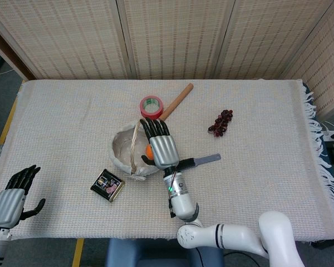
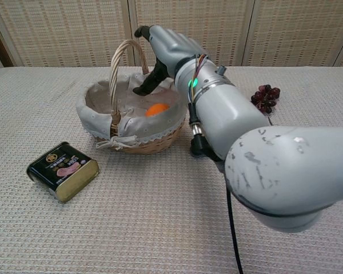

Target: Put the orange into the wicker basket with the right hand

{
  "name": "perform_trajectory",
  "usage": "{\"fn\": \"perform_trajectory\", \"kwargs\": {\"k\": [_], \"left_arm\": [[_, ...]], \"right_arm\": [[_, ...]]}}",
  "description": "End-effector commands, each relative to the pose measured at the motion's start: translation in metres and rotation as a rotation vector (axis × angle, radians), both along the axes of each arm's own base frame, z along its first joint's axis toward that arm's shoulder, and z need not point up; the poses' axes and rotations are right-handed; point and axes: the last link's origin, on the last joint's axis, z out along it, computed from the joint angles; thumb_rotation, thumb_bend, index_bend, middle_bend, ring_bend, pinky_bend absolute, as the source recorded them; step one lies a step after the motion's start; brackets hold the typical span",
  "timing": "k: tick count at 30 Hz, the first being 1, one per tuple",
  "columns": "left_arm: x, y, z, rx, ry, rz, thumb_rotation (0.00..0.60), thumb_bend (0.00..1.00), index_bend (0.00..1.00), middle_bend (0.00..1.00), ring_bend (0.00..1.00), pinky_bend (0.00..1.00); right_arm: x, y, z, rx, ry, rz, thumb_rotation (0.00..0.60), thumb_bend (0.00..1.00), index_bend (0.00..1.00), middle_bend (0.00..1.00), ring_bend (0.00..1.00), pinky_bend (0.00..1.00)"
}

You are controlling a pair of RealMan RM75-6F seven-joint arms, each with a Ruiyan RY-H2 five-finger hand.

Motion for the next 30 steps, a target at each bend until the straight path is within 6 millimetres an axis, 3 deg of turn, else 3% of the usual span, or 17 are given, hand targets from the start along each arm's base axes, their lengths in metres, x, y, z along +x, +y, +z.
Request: {"fn": "perform_trajectory", "kwargs": {"k": [1,7,15,24,27,30], "left_arm": [[0.000,0.000,0.000,-0.001,0.003,0.000,0.600,0.35,0.00,0.00,0.00,0.08],[0.001,0.000,-0.001,-0.001,0.014,-0.003,0.600,0.35,0.00,0.00,0.00,0.08],[0.002,-0.001,-0.003,0.005,0.040,-0.017,0.600,0.35,0.00,0.00,0.00,0.08],[0.001,-0.001,-0.003,0.014,0.063,-0.029,0.600,0.35,0.00,0.00,0.00,0.08],[0.002,0.000,-0.003,0.016,0.064,-0.032,0.600,0.35,0.00,0.00,0.00,0.08],[0.002,-0.001,-0.004,0.016,0.068,-0.035,0.600,0.35,0.00,0.00,0.00,0.08]], "right_arm": [[-0.038,0.024,0.042,-0.013,0.094,0.023,0.600,0.11,0.00,0.00,0.00,0.02],[-0.105,0.063,0.104,-0.019,0.239,-0.038,0.600,0.11,0.00,0.00,0.00,0.02],[-0.203,0.122,0.156,-0.037,0.420,-0.117,0.600,0.11,0.00,0.00,0.00,0.02],[-0.291,0.181,0.179,-0.100,0.495,-0.142,0.600,0.11,0.00,0.00,0.00,0.02],[-0.306,0.187,0.182,-0.115,0.503,-0.154,0.600,0.11,0.00,0.00,0.00,0.02],[-0.306,0.183,0.185,-0.144,0.485,-0.143,0.600,0.11,0.00,0.00,0.00,0.02]]}}
